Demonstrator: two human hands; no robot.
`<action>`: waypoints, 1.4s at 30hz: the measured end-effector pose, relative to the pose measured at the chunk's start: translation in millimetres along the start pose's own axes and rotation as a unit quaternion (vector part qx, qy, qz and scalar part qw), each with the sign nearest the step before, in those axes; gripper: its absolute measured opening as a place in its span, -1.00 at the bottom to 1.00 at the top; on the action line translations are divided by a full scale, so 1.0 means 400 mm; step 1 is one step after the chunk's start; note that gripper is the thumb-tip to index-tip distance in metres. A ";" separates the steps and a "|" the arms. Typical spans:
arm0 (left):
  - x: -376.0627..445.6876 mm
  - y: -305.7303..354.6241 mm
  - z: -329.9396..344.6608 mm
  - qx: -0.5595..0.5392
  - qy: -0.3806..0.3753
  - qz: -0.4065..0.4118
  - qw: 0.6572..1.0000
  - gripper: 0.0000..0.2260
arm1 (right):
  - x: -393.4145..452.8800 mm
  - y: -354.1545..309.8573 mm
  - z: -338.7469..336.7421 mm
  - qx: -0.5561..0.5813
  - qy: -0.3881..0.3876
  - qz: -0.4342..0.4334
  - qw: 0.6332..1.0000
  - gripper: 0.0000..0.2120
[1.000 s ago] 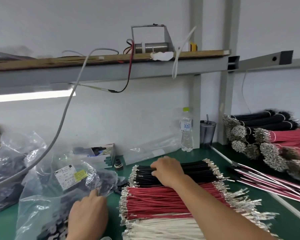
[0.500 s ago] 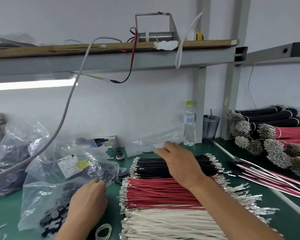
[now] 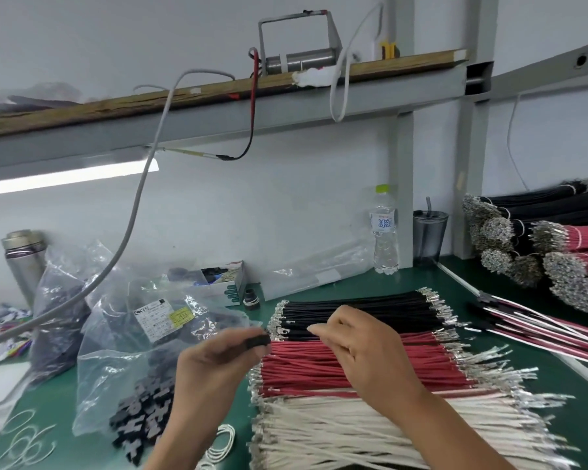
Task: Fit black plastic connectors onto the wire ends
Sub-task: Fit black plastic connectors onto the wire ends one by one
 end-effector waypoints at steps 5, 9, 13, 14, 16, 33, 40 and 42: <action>-0.017 -0.046 0.019 0.025 -0.053 -0.001 0.998 -0.76 | 0.008 0.001 -0.010 0.039 0.011 0.027 0.999 -0.89; -0.026 -0.056 0.025 0.006 -0.062 -0.017 0.998 -0.75 | 0.002 -0.001 -0.005 0.049 0.004 0.044 0.998 -0.92; -0.030 -0.055 0.018 0.003 -0.051 -0.037 0.998 -0.74 | 0.001 0.008 0.003 0.053 -0.011 0.058 0.997 -0.89; -0.030 -0.053 0.017 0.006 -0.050 -0.041 0.998 -0.74 | 0.002 0.008 0.005 0.062 -0.019 0.057 0.996 -0.91; -0.031 -0.049 0.018 0.005 -0.052 -0.048 0.997 -0.74 | 0.005 0.005 0.008 0.074 -0.033 0.049 0.996 -0.95; -0.042 -0.034 0.028 -0.038 -0.091 -0.059 0.993 -0.80 | 0.005 -0.020 0.022 0.077 -0.085 0.027 0.993 -0.88; -0.041 -0.037 0.021 0.029 -0.063 -0.040 0.997 -0.77 | 0.004 -0.049 0.040 0.041 -0.069 0.000 0.997 -0.91; -0.043 -0.035 0.024 0.036 -0.067 -0.036 0.996 -0.77 | 0.002 -0.058 0.051 0.042 -0.069 -0.007 0.997 -0.91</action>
Point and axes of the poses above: each hand's wrist, its own x-axis towards the middle knuckle, its own z-axis out of the palm, y = z × x, the point moved 5 cm from there along x, towards the middle knuckle, and after that the axes turned 1 degree about x, right-handed, at the moved point
